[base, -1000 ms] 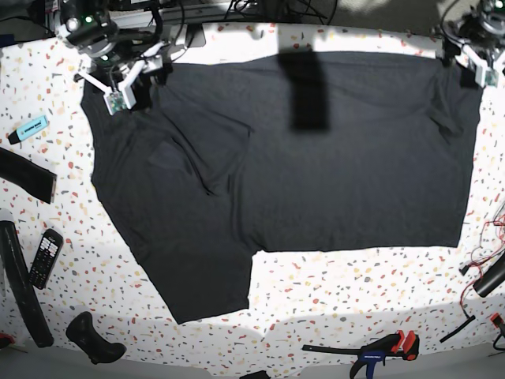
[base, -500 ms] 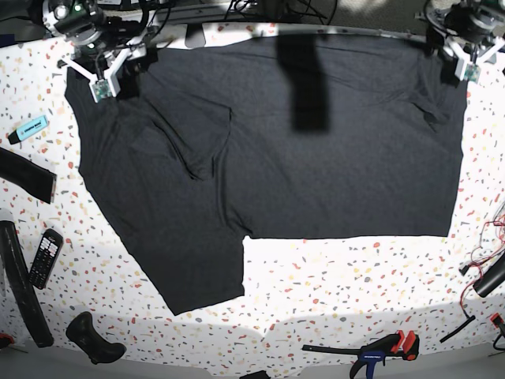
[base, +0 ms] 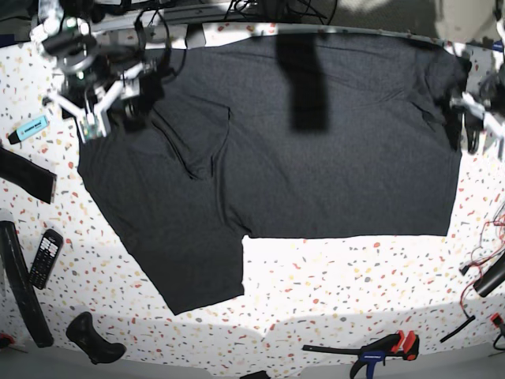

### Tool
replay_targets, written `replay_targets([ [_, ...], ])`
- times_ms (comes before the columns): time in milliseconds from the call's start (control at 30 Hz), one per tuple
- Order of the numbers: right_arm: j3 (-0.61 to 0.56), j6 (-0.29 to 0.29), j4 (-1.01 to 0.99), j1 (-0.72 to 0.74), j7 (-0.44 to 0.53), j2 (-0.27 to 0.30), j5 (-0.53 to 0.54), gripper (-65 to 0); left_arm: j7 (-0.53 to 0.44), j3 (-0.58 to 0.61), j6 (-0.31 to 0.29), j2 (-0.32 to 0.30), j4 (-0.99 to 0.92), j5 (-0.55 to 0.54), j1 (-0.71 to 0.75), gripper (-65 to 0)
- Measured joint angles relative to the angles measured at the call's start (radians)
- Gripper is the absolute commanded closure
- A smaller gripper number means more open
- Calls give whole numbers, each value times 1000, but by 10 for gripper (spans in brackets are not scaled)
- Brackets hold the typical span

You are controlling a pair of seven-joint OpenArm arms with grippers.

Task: Fold the T-shirt properly
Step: 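Reach both grippers to the shirt's hem edge and grasp it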

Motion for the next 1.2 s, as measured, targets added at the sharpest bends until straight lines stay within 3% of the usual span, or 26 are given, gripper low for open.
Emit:
replay_targets([
  [133, 0, 0, 1, 55, -114, 0, 0, -349, 46, 10, -142, 6, -182, -109, -245, -382],
  [333, 0, 0, 1, 114, -125, 0, 0, -349, 79, 58, -260, 3, -564, -162, -586, -382],
  [500, 0, 10, 1, 134, -161, -1, 6, -349, 31, 181, -270, 5, -940, -172, -805, -382],
  [667, 0, 12, 1, 136, -172, -2, 7, -349, -171, 297, -272, 5, -1223, -8, -955, -382],
  [800, 0, 12, 1, 136, -173, -2, 6, -349, -226, 335, -272, 6, -1393, 1, -1019, -382],
  [867, 0, 12, 1, 136, -173, -2, 7, -349, -286, 337, -274, 11, -1444, -6, -1019, -382],
  [1033, 0, 12, 1, 136, -160, -2, 6, -349, -271, 336, -277, 32, -1456, -10, -1015, -382],
  [1133, 0, 12, 1, 143, -154, -2, 6, -349, -274, 336, -299, 51, -1456, -70, -1016, -382],
  [1200, 0, 12, 1, 154, -154, -2, 7, -349, -317, 336, -298, 75, -1456, -74, -1014, -382],
])
